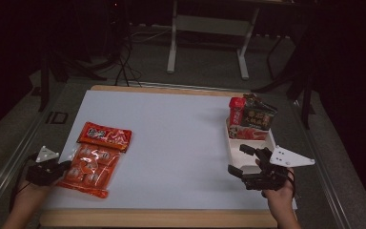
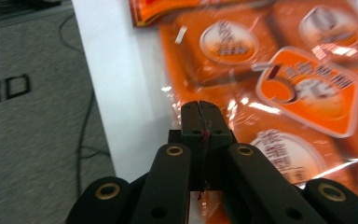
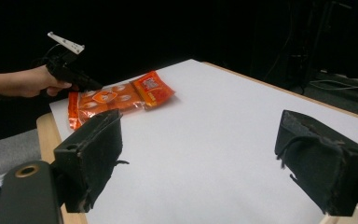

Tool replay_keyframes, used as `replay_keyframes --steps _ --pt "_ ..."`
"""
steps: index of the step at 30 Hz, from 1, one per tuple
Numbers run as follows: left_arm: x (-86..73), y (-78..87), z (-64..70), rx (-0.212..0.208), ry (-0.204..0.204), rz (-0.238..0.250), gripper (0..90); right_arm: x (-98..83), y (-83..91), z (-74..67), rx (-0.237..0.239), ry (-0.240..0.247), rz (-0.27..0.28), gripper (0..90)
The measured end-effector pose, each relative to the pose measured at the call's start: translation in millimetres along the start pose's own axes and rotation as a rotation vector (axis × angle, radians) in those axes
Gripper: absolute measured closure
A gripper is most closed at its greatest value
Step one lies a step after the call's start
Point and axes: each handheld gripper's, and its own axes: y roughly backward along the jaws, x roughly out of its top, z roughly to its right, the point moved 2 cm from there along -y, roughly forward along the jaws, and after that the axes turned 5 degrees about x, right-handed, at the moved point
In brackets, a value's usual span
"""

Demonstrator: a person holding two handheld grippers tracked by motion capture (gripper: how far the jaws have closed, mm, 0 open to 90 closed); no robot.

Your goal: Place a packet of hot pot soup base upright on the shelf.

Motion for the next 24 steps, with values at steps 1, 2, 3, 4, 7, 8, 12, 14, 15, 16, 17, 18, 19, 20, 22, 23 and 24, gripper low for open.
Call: replay_keyframes --steps 1,2,3,4,7,8,12,14,15,16,17,18,19,20,22,23,24 --pt "0.4 -0.2 -0.2 -0.003 -0.003 -0.002 90.0 -0.1 -0.1 0.0 0.000 0.000 -0.002 14.5" --pt "0.8 -0.7 -0.6 -0.006 0.001 -0.005 90.0 -0.2 -0.2 -0.1 0.000 0.002 -0.002 14.5" --pt "1.2 -0.8 -0.5 -0.008 0.001 -0.006 90.0 -0.2 -0.4 -0.1 0.001 0.000 -0.002 14.5" --pt "1.5 -1.0 0.0 -0.005 -0.003 -0.007 90.0 -0.1 -0.7 0.1 0.002 -0.001 -0.003 14.5" --pt "3.2 -1.8 3.6 -0.005 0.006 -0.007 90.0 0.2 -1.9 0.4 0.009 -0.006 -0.001 14.5" --pt "4.1 -2.3 5.9 -0.013 -0.001 -0.006 90.0 0.3 -2.4 0.1 0.008 -0.004 -0.003 14.5" --pt "7.4 -4.7 14.7 -0.036 -0.019 -0.004 90.0 0.5 -3.8 -1.3 0.015 0.002 -0.009 14.5" --pt "11.7 -7.1 24.1 -0.052 -0.027 -0.009 90.0 0.4 -4.0 -1.2 0.019 -0.002 -0.007 14.5" --pt "12.9 -7.9 27.5 -0.057 -0.031 -0.009 90.0 0.4 -3.8 -1.0 0.018 -0.002 -0.009 14.6" --pt "14.2 -8.5 31.1 -0.067 -0.036 -0.010 90.0 0.5 -3.6 -0.8 0.016 -0.002 -0.008 14.5" --pt "14.2 -8.5 31.1 -0.067 -0.036 -0.010 90.0 0.6 -3.3 -0.6 0.018 -0.003 -0.005 14.6" --pt "16.5 -9.9 38.6 -0.097 -0.046 -0.007 90.0 0.7 -3.0 -0.5 0.019 -0.004 -0.005 14.6" --pt "16.5 -9.9 38.6 -0.097 -0.046 -0.007 90.0 0.7 -3.0 -0.5 0.019 -0.004 -0.005 14.6" --pt "17.5 -10.9 42.3 -0.114 -0.051 -0.001 90.0 0.9 -2.6 -0.6 0.018 -0.003 -0.003 14.5" --pt "19.7 -12.8 49.3 -0.143 -0.046 0.002 90.0 1.0 -2.6 -0.6 0.021 -0.005 -0.002 14.5" --pt "21.2 -13.8 53.1 -0.150 -0.050 0.003 90.0 1.2 -2.8 -1.2 0.020 -0.002 -0.006 14.6" --pt "22.9 -14.6 57.0 -0.154 -0.056 0.004 90.0 1.2 -2.8 -1.2 0.020 -0.002 -0.006 14.6"
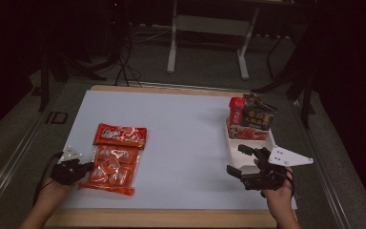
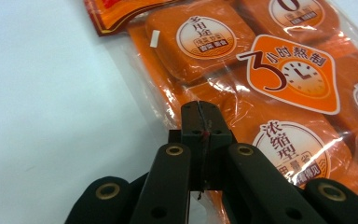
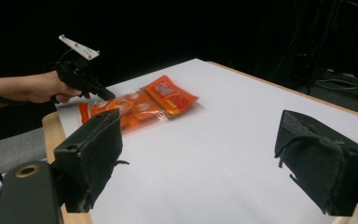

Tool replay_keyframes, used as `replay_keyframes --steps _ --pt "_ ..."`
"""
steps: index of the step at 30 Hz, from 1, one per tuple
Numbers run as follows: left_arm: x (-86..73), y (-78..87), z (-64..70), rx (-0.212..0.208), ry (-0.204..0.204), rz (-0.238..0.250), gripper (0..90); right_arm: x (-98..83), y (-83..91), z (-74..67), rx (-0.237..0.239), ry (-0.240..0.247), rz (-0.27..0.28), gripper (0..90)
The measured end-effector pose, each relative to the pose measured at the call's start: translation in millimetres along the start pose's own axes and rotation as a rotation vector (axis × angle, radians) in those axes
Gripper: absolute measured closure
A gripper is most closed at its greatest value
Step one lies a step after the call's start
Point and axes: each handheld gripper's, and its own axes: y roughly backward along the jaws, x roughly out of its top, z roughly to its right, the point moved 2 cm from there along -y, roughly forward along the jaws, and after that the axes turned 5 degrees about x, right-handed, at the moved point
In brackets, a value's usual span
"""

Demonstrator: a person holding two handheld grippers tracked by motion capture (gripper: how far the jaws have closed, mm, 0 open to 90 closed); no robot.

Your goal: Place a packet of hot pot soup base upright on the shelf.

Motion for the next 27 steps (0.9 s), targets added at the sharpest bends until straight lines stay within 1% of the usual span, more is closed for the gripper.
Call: replay_keyframes --steps 1,3,4,5,8,9,10,11,12,13,18,19,20,21,22,23,24,25,27 --pt "3.8 -3.0 8.0 -0.012 -0.010 -0.001 90.0 0.1 -0.2 -0.4 0.003 -0.001 0.001 14.5" --pt "7.1 -5.8 17.0 -0.030 -0.024 0.000 90.0 0.6 -0.9 -1.1 0.005 0.004 -0.002 14.6" --pt "7.1 -5.8 17.0 -0.030 -0.024 0.000 90.0 0.7 -0.9 -1.3 0.008 0.003 0.001 14.6" --pt "10.6 -8.2 26.0 -0.047 -0.038 -0.004 90.0 0.9 -0.9 -1.4 0.007 0.004 0.001 14.6" --pt "15.0 -11.4 39.9 -0.075 -0.055 -0.006 90.0 1.0 -0.3 -1.7 0.008 0.003 0.004 14.6" --pt "15.0 -11.4 39.9 -0.075 -0.055 -0.006 90.0 1.0 -0.3 -1.7 0.008 0.003 0.004 14.6" --pt "17.6 -13.4 48.4 -0.088 -0.071 -0.004 90.0 0.8 0.1 -1.7 0.006 0.006 0.003 14.5" --pt "19.0 -14.4 51.4 -0.095 -0.077 -0.007 90.0 0.7 0.3 -1.6 0.007 0.004 0.004 14.6" --pt "19.0 -14.4 51.4 -0.095 -0.077 -0.007 90.0 0.7 0.4 -1.5 0.006 0.004 0.004 14.5" --pt "21.6 -15.2 54.3 -0.091 -0.089 -0.010 90.0 0.6 0.6 -1.4 0.005 0.005 0.003 14.6" --pt "24.9 -17.0 50.2 -0.079 -0.073 -0.007 90.0 0.7 1.5 -1.8 0.005 0.006 0.005 14.5" --pt "25.8 -17.9 48.2 -0.068 -0.065 -0.008 90.0 0.6 1.8 -1.7 0.005 0.003 0.006 14.6" --pt "27.4 -19.5 44.7 -0.058 -0.051 0.008 90.0 0.6 2.0 -1.5 0.003 0.004 0.004 14.6" --pt "28.7 -20.4 42.7 -0.038 -0.046 0.012 90.0 0.5 2.2 -1.5 0.002 0.005 0.004 14.5" --pt "28.7 -20.4 42.7 -0.038 -0.046 0.012 90.0 0.4 2.4 -1.3 0.003 0.003 0.006 14.6" --pt "31.9 -22.2 36.5 -0.031 -0.009 0.027 90.0 0.3 2.5 -1.1 0.004 0.001 0.008 14.5" --pt "31.9 -22.2 36.5 -0.031 -0.009 0.027 90.0 0.3 2.5 -1.1 0.004 0.001 0.008 14.5" --pt "35.5 -24.7 31.8 -0.018 0.009 0.031 90.0 0.1 2.2 -0.9 0.002 0.004 0.006 14.6" --pt "37.2 -26.4 30.4 -0.024 0.015 0.031 90.0 0.1 2.0 -0.9 0.003 0.003 0.005 14.5"
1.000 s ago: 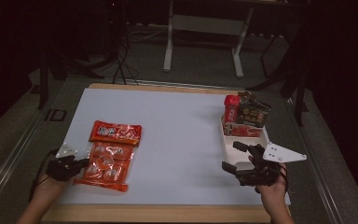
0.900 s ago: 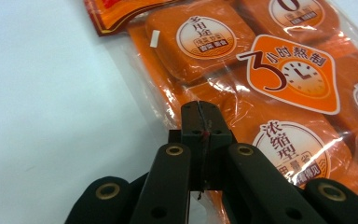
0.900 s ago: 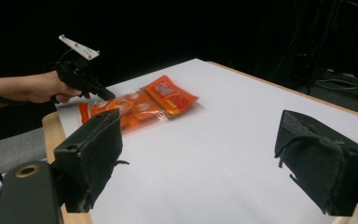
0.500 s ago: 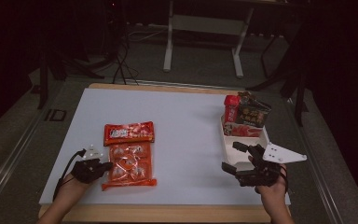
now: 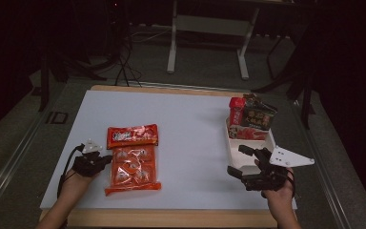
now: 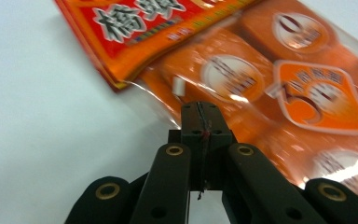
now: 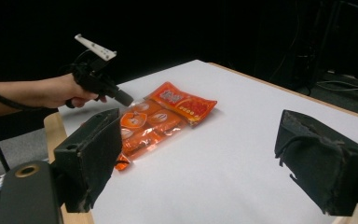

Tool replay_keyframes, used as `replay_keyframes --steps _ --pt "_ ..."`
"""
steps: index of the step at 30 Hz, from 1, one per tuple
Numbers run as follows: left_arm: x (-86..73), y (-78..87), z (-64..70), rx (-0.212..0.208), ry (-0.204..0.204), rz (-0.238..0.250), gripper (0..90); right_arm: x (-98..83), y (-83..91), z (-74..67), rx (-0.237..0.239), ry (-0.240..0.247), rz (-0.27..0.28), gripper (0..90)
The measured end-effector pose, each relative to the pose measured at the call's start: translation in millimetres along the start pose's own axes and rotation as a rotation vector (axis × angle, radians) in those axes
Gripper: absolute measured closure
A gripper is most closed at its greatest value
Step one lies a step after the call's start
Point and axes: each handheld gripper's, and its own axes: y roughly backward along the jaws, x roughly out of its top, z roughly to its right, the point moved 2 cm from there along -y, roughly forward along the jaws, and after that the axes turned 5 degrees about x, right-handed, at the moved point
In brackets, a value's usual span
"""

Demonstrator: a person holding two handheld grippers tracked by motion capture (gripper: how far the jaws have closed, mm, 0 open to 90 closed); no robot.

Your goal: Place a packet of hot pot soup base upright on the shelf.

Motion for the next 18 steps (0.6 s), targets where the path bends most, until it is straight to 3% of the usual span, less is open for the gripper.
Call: replay_keyframes --steps 6,10,17,18 --pt "9.8 -16.0 -1.1 0.022 0.012 -0.010 90.0 -1.2 0.1 0.7 -0.003 -0.006 -0.004 14.5" --pt "13.4 -17.3 2.9 0.025 -0.016 -0.019 90.0 -1.6 0.1 1.5 -0.004 -0.006 -0.003 14.6" --pt "22.1 -26.4 22.8 -0.007 -0.033 -0.013 90.0 -1.0 -2.7 0.0 0.002 0.004 -0.011 14.6" --pt "25.2 -29.2 30.7 -0.012 -0.044 -0.013 90.0 -1.2 -2.5 -0.1 0.005 0.003 -0.010 14.6"
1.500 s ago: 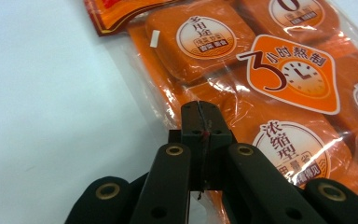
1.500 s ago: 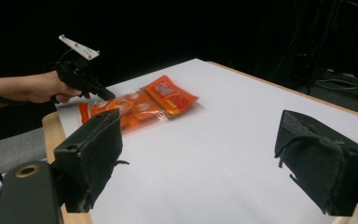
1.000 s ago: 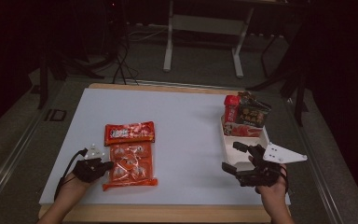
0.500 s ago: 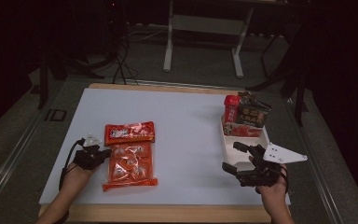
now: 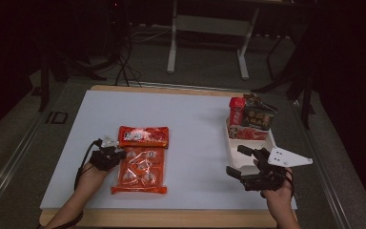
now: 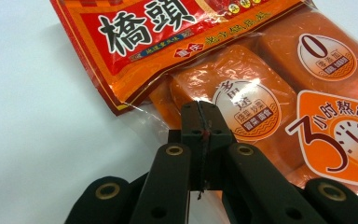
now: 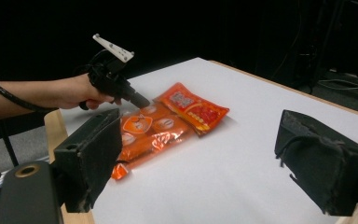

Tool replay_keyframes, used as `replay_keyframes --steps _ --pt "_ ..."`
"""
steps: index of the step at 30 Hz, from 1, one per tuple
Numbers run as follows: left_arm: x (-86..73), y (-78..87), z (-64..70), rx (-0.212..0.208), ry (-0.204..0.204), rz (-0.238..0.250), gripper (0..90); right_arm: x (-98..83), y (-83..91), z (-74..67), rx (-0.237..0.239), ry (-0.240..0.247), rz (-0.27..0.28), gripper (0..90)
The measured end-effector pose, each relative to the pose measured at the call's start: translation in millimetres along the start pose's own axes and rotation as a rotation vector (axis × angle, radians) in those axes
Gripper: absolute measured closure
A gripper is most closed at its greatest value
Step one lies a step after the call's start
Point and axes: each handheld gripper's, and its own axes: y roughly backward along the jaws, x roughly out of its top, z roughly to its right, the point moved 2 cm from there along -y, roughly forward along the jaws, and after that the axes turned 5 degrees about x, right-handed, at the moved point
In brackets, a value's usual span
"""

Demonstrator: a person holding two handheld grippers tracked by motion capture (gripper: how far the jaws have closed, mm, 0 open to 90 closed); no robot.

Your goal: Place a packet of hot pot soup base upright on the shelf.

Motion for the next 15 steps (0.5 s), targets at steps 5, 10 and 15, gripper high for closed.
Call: replay_keyframes --steps 5,10,15 --pt "8.6 -6.7 20.7 -0.035 -0.027 -0.002 90.0 -0.9 0.5 0.7 0.001 -0.004 -0.001 14.5" --pt "17.1 -13.0 35.7 -0.057 -0.072 -0.014 90.0 -0.5 0.8 0.6 0.003 -0.001 0.002 14.6" --pt "24.1 -19.0 47.5 -0.087 -0.096 -0.019 90.0 -0.6 0.5 0.9 0.007 -0.004 0.001 14.6"
